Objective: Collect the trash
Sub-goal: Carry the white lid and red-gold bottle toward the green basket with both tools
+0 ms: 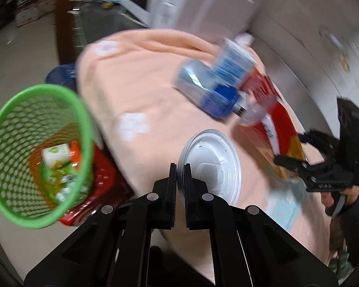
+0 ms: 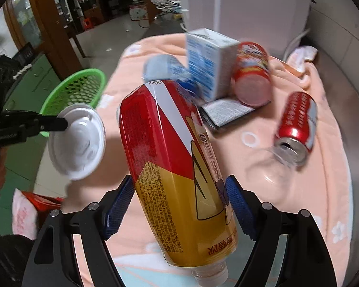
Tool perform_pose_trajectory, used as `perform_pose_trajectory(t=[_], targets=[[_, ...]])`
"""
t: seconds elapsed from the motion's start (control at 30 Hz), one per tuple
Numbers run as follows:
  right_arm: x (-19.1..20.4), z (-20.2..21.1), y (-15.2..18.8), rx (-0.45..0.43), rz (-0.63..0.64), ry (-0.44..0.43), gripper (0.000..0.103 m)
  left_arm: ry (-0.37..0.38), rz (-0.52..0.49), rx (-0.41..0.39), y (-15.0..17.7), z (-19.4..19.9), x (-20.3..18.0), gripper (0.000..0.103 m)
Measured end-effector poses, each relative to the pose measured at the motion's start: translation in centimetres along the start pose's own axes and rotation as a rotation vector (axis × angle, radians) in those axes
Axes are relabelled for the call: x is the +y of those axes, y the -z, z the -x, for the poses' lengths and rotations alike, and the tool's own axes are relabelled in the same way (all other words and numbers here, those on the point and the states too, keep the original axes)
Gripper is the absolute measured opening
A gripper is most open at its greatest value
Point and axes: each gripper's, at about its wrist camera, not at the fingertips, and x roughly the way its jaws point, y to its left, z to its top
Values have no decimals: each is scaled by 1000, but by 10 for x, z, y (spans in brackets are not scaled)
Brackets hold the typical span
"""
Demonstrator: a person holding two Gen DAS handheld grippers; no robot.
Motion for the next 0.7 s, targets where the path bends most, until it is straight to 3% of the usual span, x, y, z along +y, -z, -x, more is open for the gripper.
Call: perform_pose_trajectory(t=[0.3,0.5,0.7], targets=[[56,-13,-39,-14,72,-86,75,-165,189,-101,-3,40,100,4],[97,-27,-68,-27,105,-139,75,-270,321,-87,0,37,168,5],[135,-46,-98,-32,137,-191,75,-342,403,-54,12,34,209,7]])
